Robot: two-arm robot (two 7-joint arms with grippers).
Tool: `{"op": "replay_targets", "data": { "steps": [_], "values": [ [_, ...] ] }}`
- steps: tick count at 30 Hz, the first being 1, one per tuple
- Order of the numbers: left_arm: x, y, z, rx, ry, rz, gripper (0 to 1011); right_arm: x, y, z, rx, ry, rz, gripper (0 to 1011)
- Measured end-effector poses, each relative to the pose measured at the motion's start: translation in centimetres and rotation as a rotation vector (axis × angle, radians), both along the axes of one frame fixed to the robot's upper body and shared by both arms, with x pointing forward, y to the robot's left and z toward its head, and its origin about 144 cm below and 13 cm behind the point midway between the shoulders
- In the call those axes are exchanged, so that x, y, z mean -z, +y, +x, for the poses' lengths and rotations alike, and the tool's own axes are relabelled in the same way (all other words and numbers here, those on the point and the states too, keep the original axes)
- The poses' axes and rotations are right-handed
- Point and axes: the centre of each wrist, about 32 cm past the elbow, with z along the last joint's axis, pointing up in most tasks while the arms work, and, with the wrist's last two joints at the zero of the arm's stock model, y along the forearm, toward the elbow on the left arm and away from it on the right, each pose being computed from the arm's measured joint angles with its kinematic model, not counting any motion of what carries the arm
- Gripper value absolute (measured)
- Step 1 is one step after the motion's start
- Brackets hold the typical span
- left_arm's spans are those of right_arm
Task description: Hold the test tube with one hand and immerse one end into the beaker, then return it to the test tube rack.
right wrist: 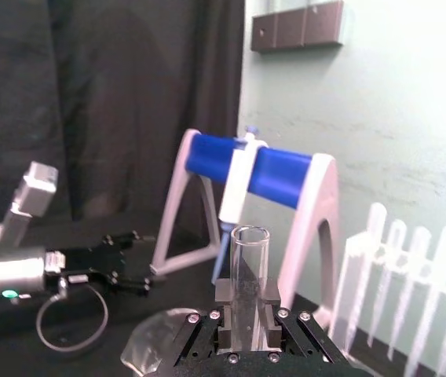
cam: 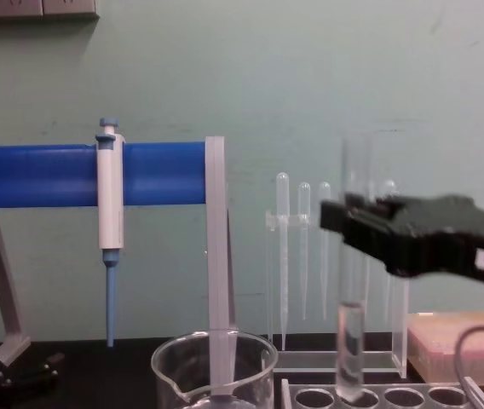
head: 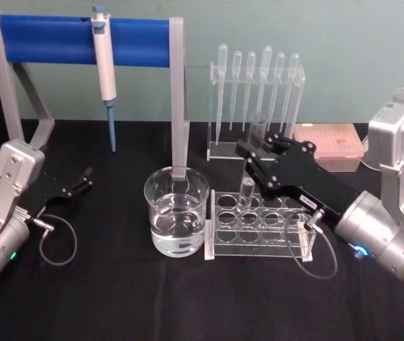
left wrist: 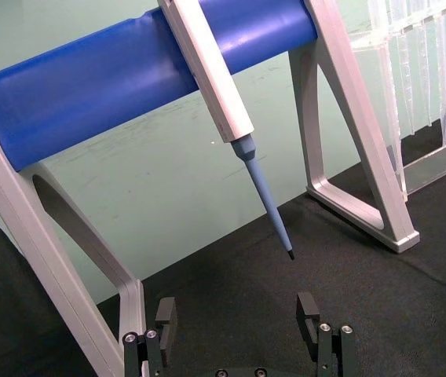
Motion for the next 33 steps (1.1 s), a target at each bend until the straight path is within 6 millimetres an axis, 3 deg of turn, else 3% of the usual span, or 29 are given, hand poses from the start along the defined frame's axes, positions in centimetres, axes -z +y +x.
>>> {"op": "replay_targets", "data": {
  "steps": [10,33],
  "values": [
    [0.0,0.0,0.0,0.0,0.0,0.0,1000,1.5,-0.9,-0.1,0.04,0.011,-0.005,225],
    [0.0,0.0,0.0,0.0,0.0,0.0,1000,3.8,-0.2,0.9,0.023,0.025,-0.016,225]
  ]
}}
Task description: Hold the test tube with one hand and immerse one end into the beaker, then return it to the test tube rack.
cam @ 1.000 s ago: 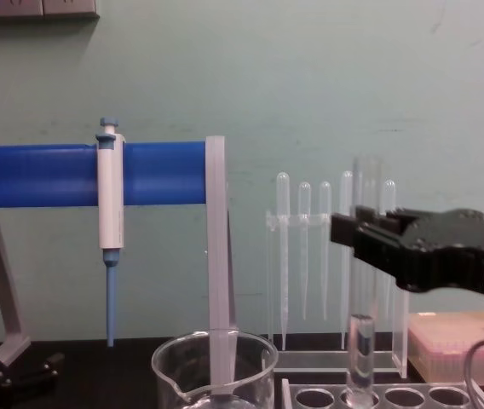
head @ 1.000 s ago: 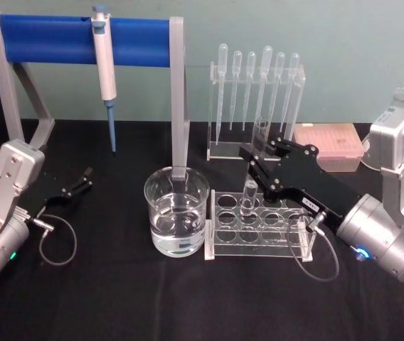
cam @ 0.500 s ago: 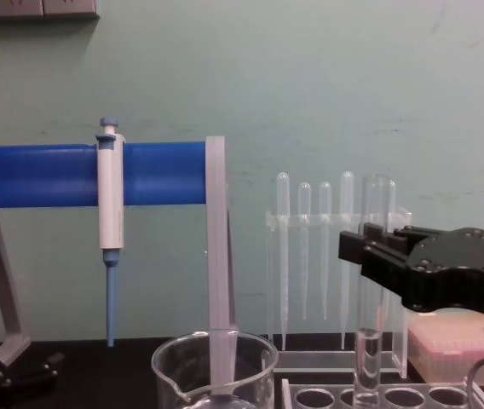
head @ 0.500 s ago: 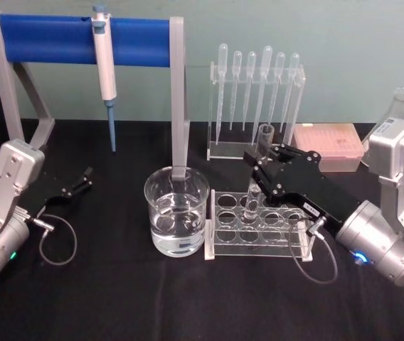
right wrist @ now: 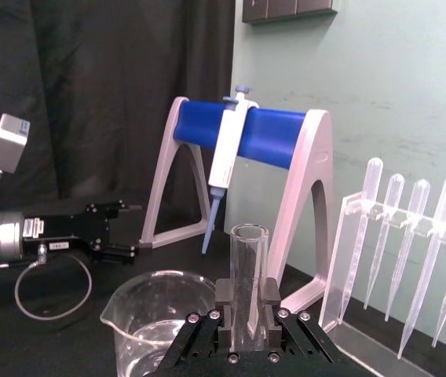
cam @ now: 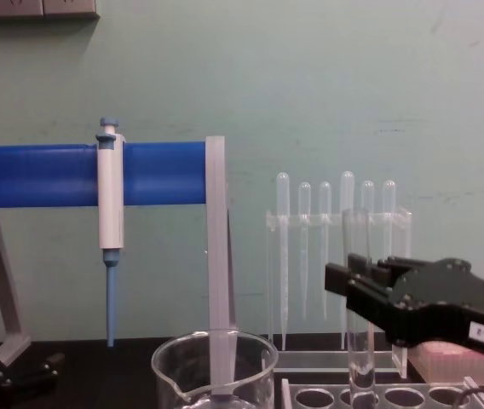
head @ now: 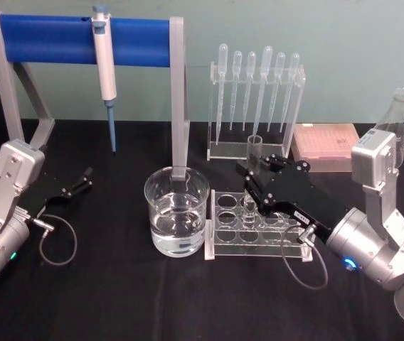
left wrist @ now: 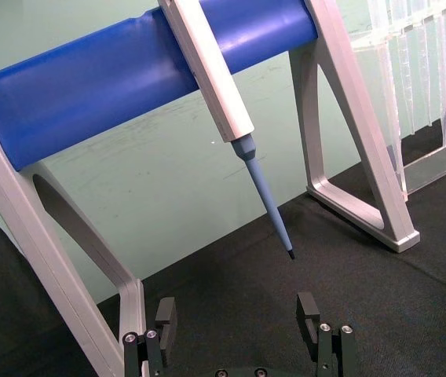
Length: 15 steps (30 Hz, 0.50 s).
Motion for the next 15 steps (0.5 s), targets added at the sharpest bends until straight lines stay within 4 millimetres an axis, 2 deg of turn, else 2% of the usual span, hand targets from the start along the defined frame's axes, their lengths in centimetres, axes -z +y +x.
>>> {"op": "replay_targets", "data": {
  "steps": [10,15],
  "values": [
    [0.0,0.0,0.0,0.0,0.0,0.0,1000,1.8,0.1,0.4,-0.004,0.025,-0.004,225],
    [0.0,0.0,0.0,0.0,0.0,0.0,1000,1.7,0.2,0.6,-0.005,0.042,-0.038,225]
  ]
}}
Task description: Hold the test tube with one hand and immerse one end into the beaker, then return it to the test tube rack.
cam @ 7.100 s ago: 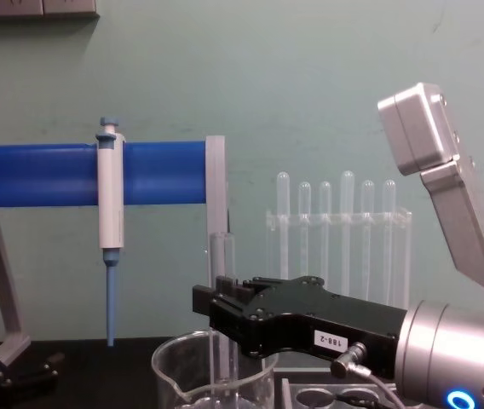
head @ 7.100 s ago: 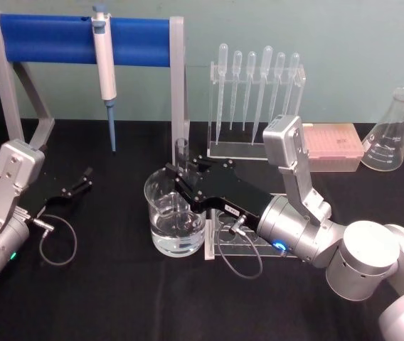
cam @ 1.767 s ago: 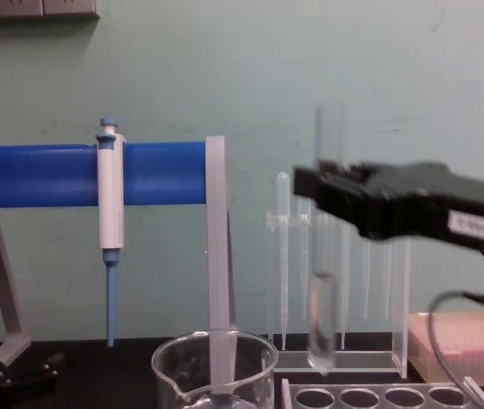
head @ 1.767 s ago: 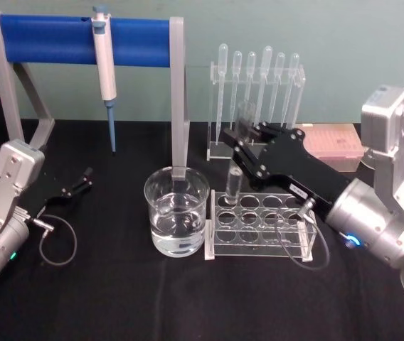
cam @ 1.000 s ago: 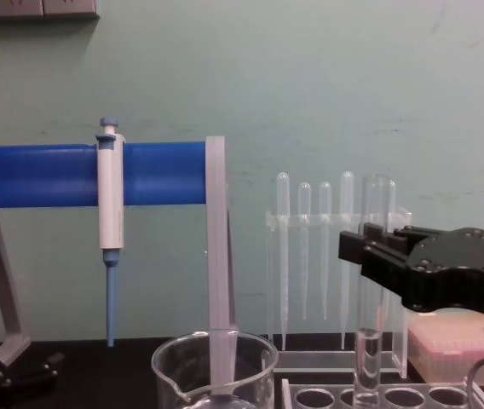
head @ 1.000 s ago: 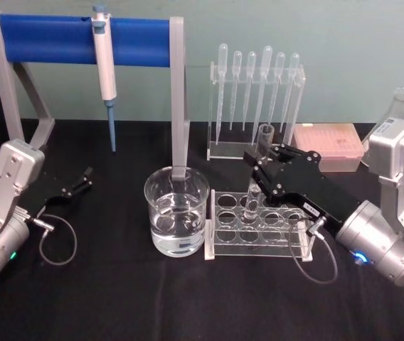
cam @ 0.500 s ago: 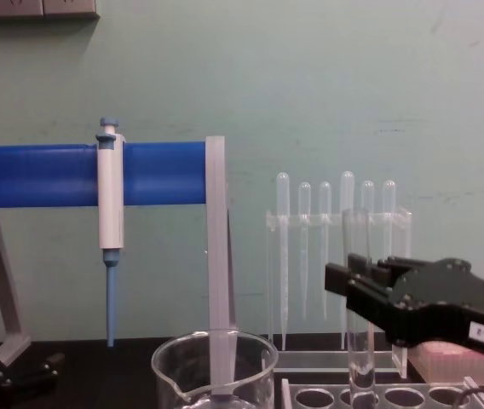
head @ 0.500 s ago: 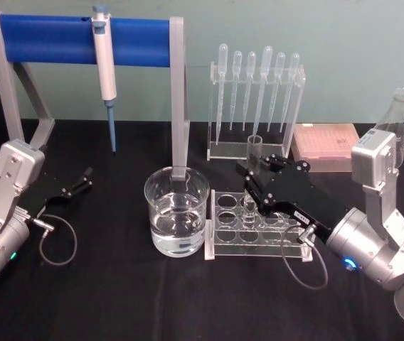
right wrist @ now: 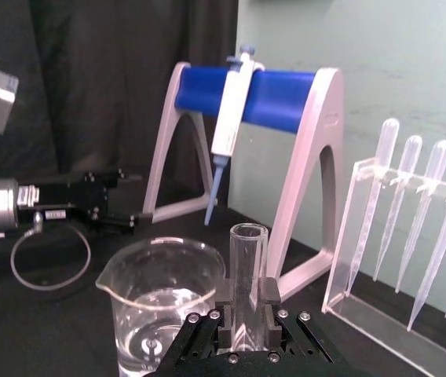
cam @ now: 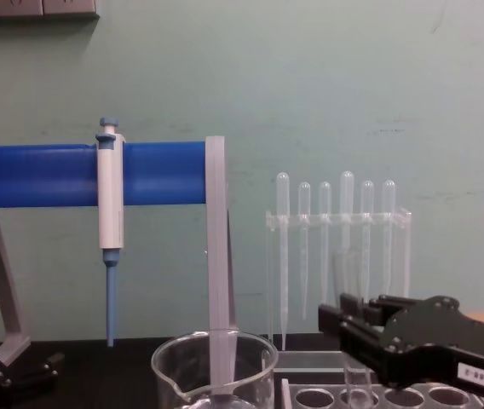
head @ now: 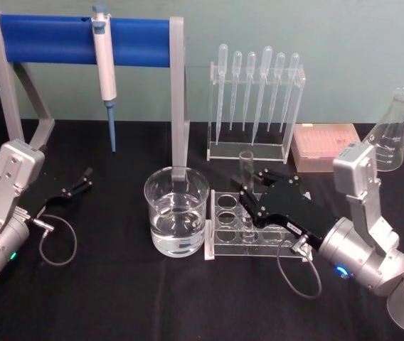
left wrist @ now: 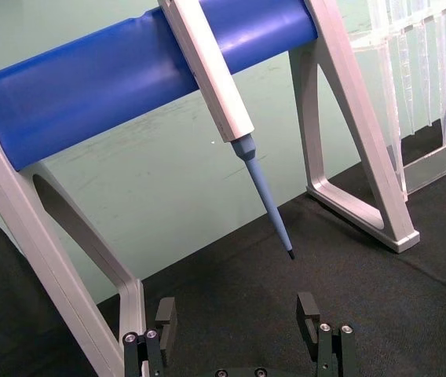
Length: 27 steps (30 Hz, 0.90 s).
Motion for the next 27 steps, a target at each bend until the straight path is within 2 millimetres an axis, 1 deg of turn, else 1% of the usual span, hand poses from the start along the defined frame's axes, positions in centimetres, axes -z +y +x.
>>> {"op": "replay_targets", "data": {
  "steps": [4,5,6,7,11,12,14,15,16,17,18,19,21,22,24,25,27],
  "values": [
    [0.0,0.0,0.0,0.0,0.0,0.0,1000,-0.2,0.1,0.1,0.007,0.015,-0.028,227],
    [0.0,0.0,0.0,0.0,0.0,0.0,1000,-0.3,0.1,0.1,0.011,0.023,-0.036,251],
    [0.0,0.0,0.0,0.0,0.0,0.0,1000,-0.3,0.1,0.1,0.011,0.023,-0.036,251],
    [0.0,0.0,0.0,0.0,0.0,0.0,1000,-0.3,0.2,0.1,0.016,0.028,-0.041,306],
    [0.0,0.0,0.0,0.0,0.0,0.0,1000,-0.2,0.3,-0.3,0.03,0.039,-0.05,426],
    [0.0,0.0,0.0,0.0,0.0,0.0,1000,-0.1,0.3,-0.6,0.038,0.043,-0.053,446],
    [0.0,0.0,0.0,0.0,0.0,0.0,1000,0.0,0.2,-1.0,0.049,0.049,-0.06,528],
    [0.0,0.0,0.0,0.0,0.0,0.0,1000,0.0,0.2,-1.2,0.055,0.051,-0.063,543],
    [0.0,0.0,0.0,0.0,0.0,0.0,1000,0.0,0.1,-1.4,0.064,0.054,-0.067,589],
    [0.0,0.0,0.0,0.0,0.0,0.0,1000,0.1,0.0,-2.1,0.078,0.059,-0.073,600],
    [0.0,0.0,0.0,0.0,0.0,0.0,1000,0.1,-0.1,-2.5,0.086,0.062,-0.076,650],
    [0.0,0.0,0.0,0.0,0.0,0.0,1000,0.2,-0.2,-3.2,0.104,0.065,-0.082,687],
    [0.0,0.0,0.0,0.0,0.0,0.0,1000,0.3,-0.5,-4.0,0.124,0.067,-0.083,729],
    [0.0,0.0,0.0,0.0,0.0,0.0,1000,0.5,-0.9,-4.6,0.15,0.07,-0.081,788],
    [0.0,0.0,0.0,0.0,0.0,0.0,1000,0.9,-1.7,-5.2,0.192,0.068,-0.071,843],
    [0.0,0.0,0.0,0.0,0.0,0.0,1000,0.9,-1.7,-5.2,0.192,0.068,-0.071,875],
    [0.0,0.0,0.0,0.0,0.0,0.0,1000,1.4,-2.6,-5.5,0.249,0.06,-0.058,915]
  ]
}}
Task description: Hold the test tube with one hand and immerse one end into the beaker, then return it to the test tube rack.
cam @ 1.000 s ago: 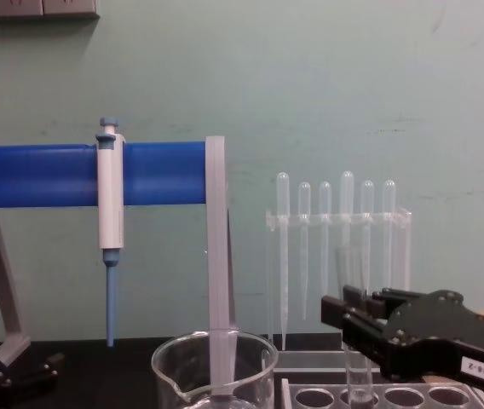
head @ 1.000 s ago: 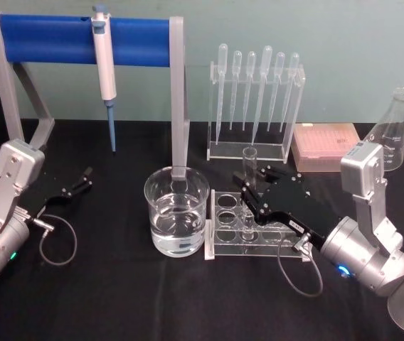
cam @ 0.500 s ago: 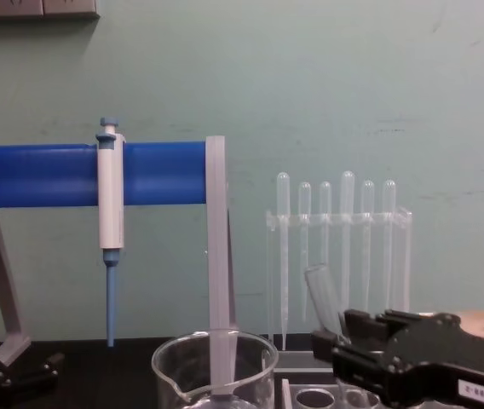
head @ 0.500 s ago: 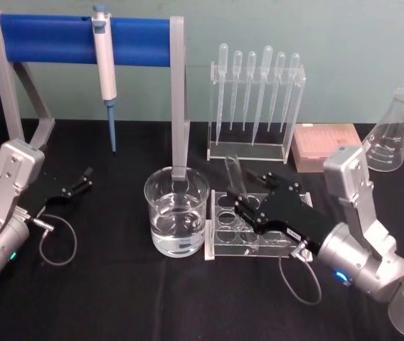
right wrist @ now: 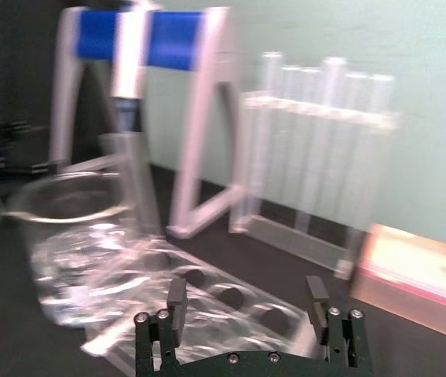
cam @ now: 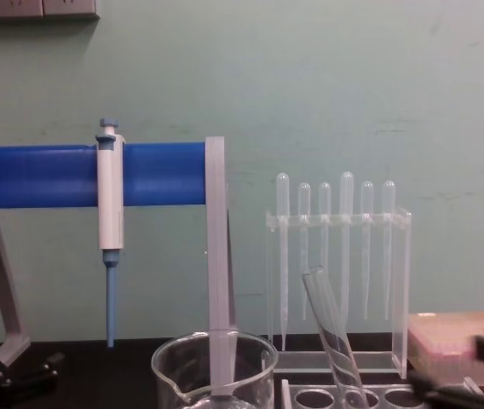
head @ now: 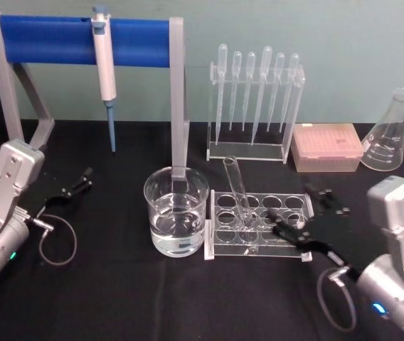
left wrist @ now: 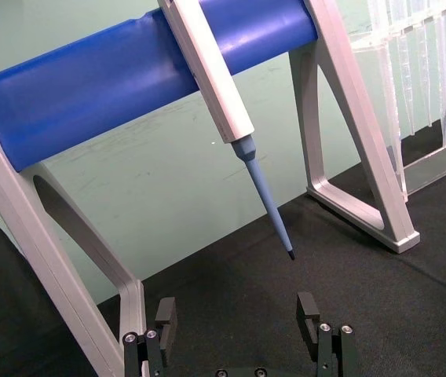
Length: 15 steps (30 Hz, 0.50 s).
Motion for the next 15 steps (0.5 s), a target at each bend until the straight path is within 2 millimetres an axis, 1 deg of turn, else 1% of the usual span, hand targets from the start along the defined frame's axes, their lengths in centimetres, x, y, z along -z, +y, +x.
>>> {"op": "replay_targets", "data": {
  "steps": [1,2,4,5,8,12,15],
  "values": [
    [0.0,0.0,0.0,0.0,0.0,0.0,1000,0.2,-0.4,0.0,0.021,-0.006,0.007,924],
    [0.0,0.0,0.0,0.0,0.0,0.0,1000,0.8,-1.1,0.0,0.06,-0.019,0.027,958],
    [0.0,0.0,0.0,0.0,0.0,0.0,1000,1.3,-1.7,0.1,0.1,-0.036,0.048,1004],
    [0.0,0.0,0.0,0.0,0.0,0.0,1000,1.8,-2.2,0.3,0.134,-0.053,0.072,1004],
    [0.0,0.0,0.0,0.0,0.0,0.0,1000,2.5,-3.0,0.9,0.188,-0.088,0.111,1004],
    [0.0,0.0,0.0,0.0,0.0,0.0,1000,3.3,-3.2,1.8,0.259,-0.11,0.128,1004],
    [0.0,0.0,0.0,0.0,0.0,0.0,1000,3.8,-2.9,2.5,0.312,-0.104,0.096,1004]
  ]
}}
